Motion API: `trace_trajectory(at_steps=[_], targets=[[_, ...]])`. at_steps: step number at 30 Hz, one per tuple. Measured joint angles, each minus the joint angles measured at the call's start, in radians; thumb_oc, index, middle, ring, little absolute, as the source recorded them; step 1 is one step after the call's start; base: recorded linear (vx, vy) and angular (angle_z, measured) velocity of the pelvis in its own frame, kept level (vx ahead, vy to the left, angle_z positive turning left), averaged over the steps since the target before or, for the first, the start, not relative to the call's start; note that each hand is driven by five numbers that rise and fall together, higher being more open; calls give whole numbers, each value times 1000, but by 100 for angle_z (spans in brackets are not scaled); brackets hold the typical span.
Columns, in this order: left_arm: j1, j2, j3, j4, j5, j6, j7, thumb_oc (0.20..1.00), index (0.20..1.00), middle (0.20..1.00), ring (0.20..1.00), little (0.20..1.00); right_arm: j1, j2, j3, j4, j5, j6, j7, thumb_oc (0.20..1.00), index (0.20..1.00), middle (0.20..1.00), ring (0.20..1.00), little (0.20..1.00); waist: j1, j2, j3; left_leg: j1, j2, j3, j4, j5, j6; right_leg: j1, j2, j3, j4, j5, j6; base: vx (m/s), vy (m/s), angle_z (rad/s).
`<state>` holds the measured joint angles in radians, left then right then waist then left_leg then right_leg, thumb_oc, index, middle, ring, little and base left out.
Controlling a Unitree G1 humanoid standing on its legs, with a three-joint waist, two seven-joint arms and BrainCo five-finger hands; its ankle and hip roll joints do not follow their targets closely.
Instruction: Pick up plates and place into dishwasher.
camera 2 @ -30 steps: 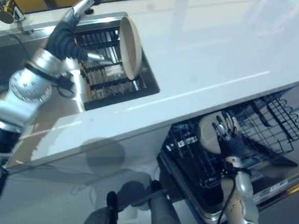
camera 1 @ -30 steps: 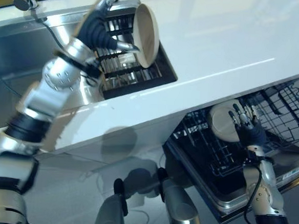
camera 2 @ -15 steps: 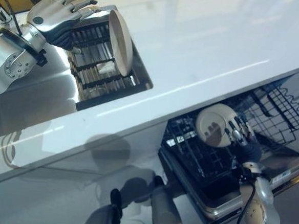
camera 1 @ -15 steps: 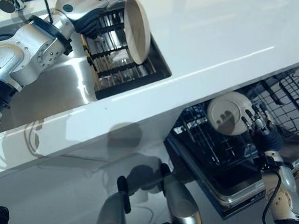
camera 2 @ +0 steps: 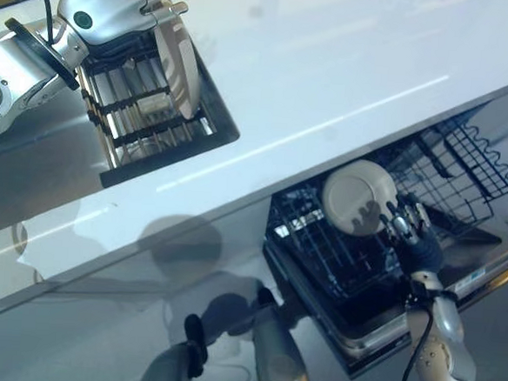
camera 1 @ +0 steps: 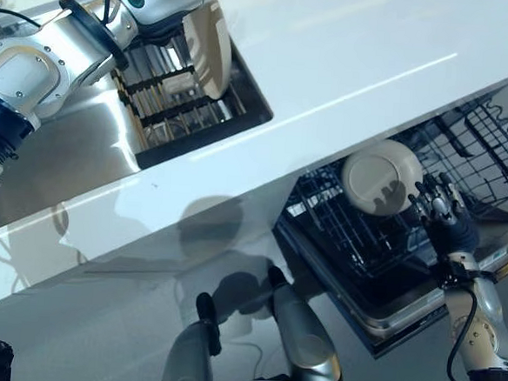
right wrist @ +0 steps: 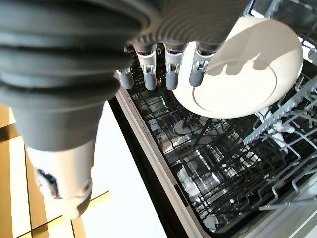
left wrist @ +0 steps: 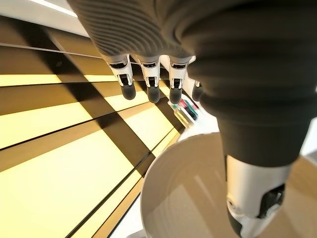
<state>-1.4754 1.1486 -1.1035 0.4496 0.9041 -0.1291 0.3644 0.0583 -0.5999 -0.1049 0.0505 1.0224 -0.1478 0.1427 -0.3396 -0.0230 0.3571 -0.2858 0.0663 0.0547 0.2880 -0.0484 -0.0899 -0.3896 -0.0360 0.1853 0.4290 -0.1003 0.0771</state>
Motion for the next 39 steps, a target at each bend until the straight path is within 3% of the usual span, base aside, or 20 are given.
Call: trace_trajectory(at_steps=[6,13,38,39], targets=[[-44,-6,-73,0,64,30,-96,1000,1000,1000,1000,1000,-1,-7,0,0,8,0,-10,1000,1000,1000,1000,1000,-3,0,1,-5,0,4,1,0,0,-12,0,0,8,0,0,0,-5,-1],[-61,-16,-93,6,64,31,-126,1000,1000,1000,1000,1000,4,-7,2,0,11,-6,-9,1000,1000,1000,1000,1000,-6,0,1,-5,1,7,2,0,0,-14,1,1,9,0,0,5,-3,-1],[-91,-79,-102,160,66,25,-109,1000,1000,1000,1000,1000,14,-8,37,-1,33,-44,-14,1000,1000,1000,1000,1000,-38,-8,30,-41,31,44,37,-12,-16,-73,23,5,40,6,-13,5,-28,-5],[-96,-79,-103,165,66,26,-113,696,696,696,696,696,11,-8,38,-1,34,-44,-11,1000,1000,1000,1000,1000,-34,-8,32,-41,32,46,37,-13,-16,-75,24,5,41,5,-12,0,-9,-10]])
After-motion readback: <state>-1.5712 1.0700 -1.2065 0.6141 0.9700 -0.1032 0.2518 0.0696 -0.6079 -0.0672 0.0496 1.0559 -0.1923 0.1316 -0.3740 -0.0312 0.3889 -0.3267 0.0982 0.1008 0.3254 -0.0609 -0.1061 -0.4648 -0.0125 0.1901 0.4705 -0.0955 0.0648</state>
